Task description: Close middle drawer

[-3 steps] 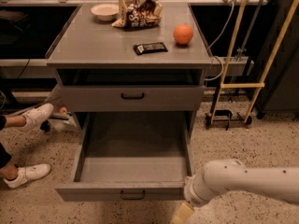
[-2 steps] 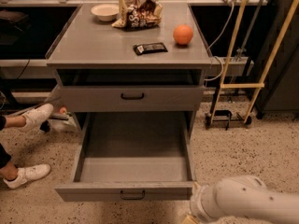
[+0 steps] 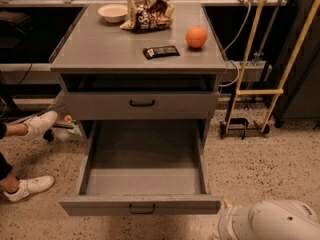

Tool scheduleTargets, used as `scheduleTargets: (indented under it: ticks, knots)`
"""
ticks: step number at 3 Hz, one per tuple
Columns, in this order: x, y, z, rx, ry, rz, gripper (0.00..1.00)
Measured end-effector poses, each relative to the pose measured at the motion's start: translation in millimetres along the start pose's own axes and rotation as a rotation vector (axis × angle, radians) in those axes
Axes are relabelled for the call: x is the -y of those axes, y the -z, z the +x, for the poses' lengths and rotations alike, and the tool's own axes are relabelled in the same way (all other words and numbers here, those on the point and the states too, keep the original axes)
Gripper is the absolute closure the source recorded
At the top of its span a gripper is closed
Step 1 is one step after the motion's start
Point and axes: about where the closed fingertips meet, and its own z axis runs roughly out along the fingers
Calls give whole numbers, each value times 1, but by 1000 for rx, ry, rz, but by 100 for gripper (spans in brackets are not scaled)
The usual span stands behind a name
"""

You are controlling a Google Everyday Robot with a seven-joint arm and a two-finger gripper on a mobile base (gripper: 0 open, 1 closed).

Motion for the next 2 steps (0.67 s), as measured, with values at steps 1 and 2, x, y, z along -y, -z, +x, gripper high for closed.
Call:
scheduleTargets:
  ticks: [1, 2]
  knots:
    - [1, -6, -1, -2, 33, -58, 0]
    - [-3, -26, 4, -88, 177, -199, 0]
